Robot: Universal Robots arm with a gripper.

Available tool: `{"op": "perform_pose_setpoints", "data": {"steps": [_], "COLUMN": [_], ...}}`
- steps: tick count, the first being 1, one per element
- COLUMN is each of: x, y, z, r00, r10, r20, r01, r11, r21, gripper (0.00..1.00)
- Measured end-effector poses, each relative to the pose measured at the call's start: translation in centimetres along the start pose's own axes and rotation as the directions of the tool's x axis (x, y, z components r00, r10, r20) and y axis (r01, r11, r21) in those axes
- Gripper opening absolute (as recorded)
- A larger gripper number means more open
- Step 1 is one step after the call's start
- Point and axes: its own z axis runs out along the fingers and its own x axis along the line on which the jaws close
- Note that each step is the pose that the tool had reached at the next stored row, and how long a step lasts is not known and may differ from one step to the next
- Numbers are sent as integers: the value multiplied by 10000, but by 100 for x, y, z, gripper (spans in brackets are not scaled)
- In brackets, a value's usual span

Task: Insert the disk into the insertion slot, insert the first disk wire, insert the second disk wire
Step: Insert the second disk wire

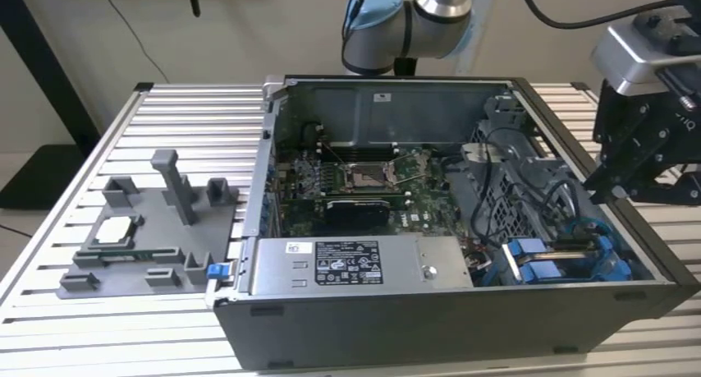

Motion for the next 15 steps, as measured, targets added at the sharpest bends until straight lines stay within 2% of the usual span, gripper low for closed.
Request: {"op": "perform_pose_setpoints", "data": {"steps": [3,6,9,15], "x": [-6,-8,-8,-8], "y": [-2,-3,-3,-3], "z": [-34,-43,-45,-45], "r00": [10000,9999,9997,9997], "r10": [0,-8,-11,-13], "r20": [-9,-161,-240,-262], "r01": [0,7,11,12], "r11": [10000,10000,10000,10000], "r21": [-2,-13,-15,-14], "gripper": [100,100,100,100]}}
